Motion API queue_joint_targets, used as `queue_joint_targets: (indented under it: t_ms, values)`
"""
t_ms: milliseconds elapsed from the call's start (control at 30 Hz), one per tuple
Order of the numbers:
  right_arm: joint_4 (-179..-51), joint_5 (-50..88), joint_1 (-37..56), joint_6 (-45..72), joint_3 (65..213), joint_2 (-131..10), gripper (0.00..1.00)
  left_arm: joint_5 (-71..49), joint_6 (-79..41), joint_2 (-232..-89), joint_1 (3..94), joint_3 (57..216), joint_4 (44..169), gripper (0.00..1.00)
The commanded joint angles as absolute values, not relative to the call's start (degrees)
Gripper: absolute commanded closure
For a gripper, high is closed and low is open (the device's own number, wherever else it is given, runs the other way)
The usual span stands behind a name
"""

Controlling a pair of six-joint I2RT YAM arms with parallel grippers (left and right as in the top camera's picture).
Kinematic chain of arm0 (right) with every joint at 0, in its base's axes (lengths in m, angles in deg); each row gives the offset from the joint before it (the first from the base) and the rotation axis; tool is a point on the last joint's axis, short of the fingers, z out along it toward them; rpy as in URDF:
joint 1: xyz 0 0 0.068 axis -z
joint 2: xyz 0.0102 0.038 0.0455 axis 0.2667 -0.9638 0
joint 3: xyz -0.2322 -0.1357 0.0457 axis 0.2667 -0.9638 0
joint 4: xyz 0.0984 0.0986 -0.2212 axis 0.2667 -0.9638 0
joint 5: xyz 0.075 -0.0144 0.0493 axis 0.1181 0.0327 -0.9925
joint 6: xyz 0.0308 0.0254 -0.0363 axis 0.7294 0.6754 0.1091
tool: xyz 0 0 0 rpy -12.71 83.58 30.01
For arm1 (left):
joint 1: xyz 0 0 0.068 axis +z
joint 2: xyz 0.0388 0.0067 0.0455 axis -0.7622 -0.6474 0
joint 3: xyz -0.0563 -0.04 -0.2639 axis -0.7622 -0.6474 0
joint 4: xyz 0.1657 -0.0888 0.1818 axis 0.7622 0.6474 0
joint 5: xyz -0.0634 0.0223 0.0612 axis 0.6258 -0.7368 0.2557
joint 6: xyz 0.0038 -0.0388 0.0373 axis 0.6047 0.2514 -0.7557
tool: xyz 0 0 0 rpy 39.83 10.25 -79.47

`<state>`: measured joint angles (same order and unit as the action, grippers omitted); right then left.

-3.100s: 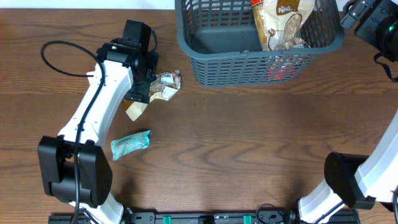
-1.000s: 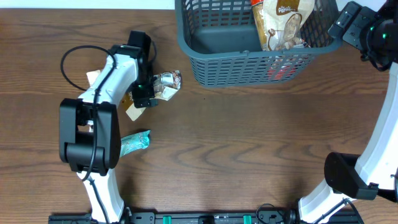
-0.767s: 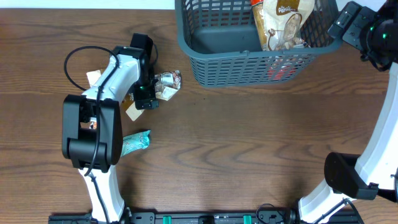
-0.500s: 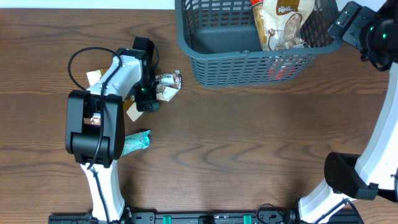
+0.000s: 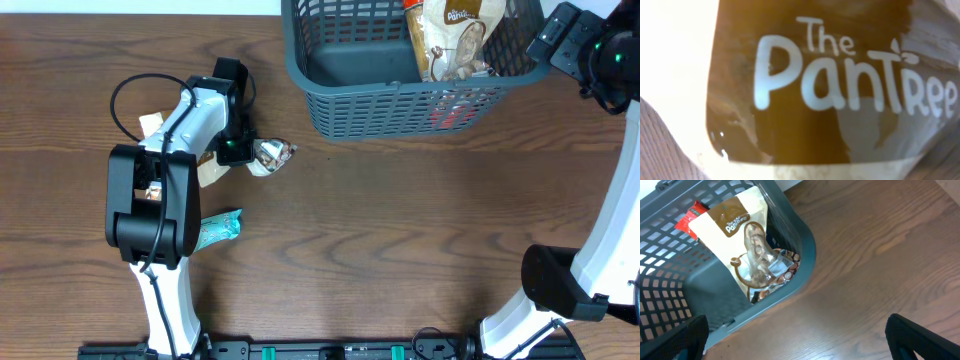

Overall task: Pack container
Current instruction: 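Lower the left gripper onto the left snack bag and grasp it, then lift the snack bag into the basket and release it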

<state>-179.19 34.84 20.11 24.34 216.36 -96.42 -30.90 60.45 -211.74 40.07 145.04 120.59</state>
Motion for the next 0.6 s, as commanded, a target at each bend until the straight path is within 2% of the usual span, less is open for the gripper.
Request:
queue_joint_targets:
  t_ms: [0,267,567]
  values:
    - [-179.36,35.03,20.31,24.74,216.12,-96.25,0.01,-27.54,51.64,-213.58,40.14,145.12,121.18,0.94]
    - [-179.36,35.05,20.31,24.69,216.12,-96.25,0.01,-26.22,30.74,-204.53,39.81,148.4,123.15,0.94]
    - [-179.36,35.05,20.31,24.69,216.12,-96.25,0.01,-36.28,23.31,-182.69,37.87,149.43,117.77,0.95]
